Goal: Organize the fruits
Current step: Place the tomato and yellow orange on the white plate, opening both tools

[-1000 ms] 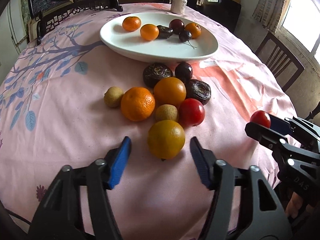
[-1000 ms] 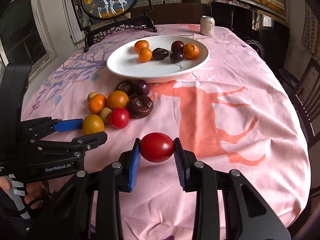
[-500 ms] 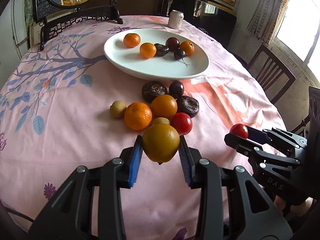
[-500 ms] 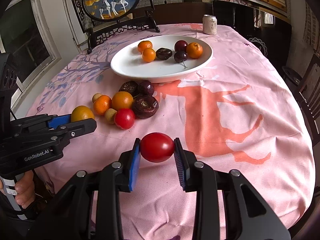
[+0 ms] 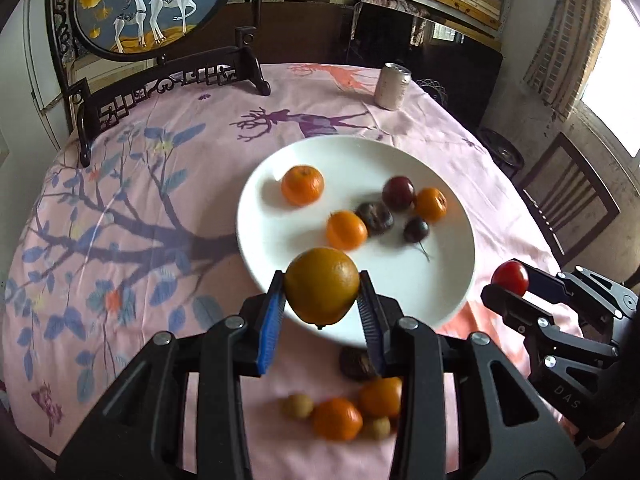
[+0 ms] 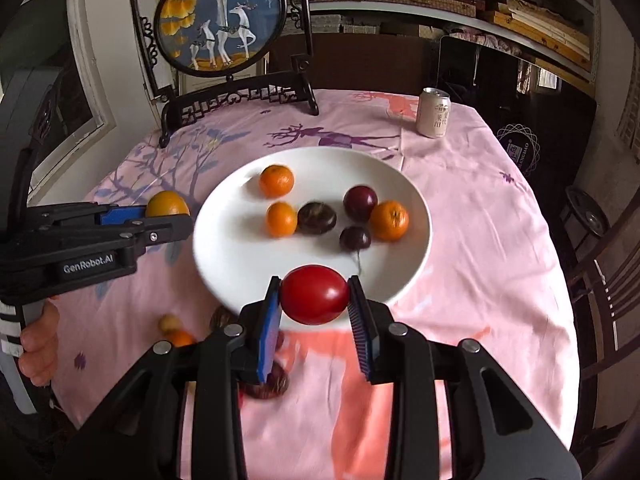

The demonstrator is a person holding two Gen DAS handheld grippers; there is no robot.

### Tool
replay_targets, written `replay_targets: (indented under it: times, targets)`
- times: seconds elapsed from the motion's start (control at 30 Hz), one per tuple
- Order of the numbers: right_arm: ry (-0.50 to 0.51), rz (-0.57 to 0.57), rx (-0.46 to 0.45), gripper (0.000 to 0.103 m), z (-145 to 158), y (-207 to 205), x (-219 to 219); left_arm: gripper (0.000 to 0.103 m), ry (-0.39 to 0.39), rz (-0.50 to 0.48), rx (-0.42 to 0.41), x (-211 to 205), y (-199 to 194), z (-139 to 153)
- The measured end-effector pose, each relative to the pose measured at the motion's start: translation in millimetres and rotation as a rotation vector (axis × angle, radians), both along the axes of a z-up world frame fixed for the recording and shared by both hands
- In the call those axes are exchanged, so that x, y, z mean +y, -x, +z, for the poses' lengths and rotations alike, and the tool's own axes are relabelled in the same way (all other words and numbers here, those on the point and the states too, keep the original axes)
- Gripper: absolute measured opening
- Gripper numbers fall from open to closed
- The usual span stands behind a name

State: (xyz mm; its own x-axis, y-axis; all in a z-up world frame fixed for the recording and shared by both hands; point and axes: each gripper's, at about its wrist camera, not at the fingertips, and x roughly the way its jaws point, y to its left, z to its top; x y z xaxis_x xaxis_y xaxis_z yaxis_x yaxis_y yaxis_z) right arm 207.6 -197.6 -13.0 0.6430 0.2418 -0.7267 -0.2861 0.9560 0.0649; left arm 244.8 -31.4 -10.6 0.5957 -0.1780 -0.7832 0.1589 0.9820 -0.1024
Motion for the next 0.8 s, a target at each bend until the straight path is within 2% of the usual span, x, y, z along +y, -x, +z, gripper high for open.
replay_targets:
  times: [0.1, 0.2, 0.33, 0.4, 0.43, 0.47, 0.57, 0.67, 0.73, 0.8]
  targets:
    - [0.042, -0.009, 0.04, 0.033, -12, -63, 12, 0.036, -0.025, 0.045, 0.05, -5, -54, -13]
    - [0.08, -0.026, 0.098, 0.033, -32, -103, 15, 0.036, -0.037, 0.076, 0.103, -5, -84, -29]
    - [0.087, -0.008, 0.119, 0.033, -44, -121, 18, 0.037, -0.031, 0.087, 0.119, -2, -97, -38]
    - [0.102, 0.008, 0.124, 0.038, -46, -126, 23, 0.04, -0.028, 0.083, 0.134, -2, -103, -43]
    - [0.105, 0.012, 0.119, 0.046, -46, -127, 25, 0.052, -0.024, 0.08, 0.138, -3, -105, -43]
    - [0.113, 0.008, 0.105, 0.05, -44, -127, 27, 0.058, -0.018, 0.082, 0.134, -2, -105, -42]
    - [0.138, 0.004, 0.071, 0.052, -31, -117, 27, 0.06, 0.0, 0.078, 0.093, 4, -95, -26]
    - [0.134, -0.007, 0.032, 0.055, -12, -90, 19, 0.061, 0.021, 0.073, 0.038, 14, -68, -5]
    - [0.134, -0.009, 0.011, 0.057, -3, -66, 14, 0.07, 0.027, 0.072, 0.002, 21, -42, 6]
    - [0.125, -0.001, 0.003, 0.057, 0, -40, 11, 0.072, 0.031, 0.061, -0.028, 23, -14, 10]
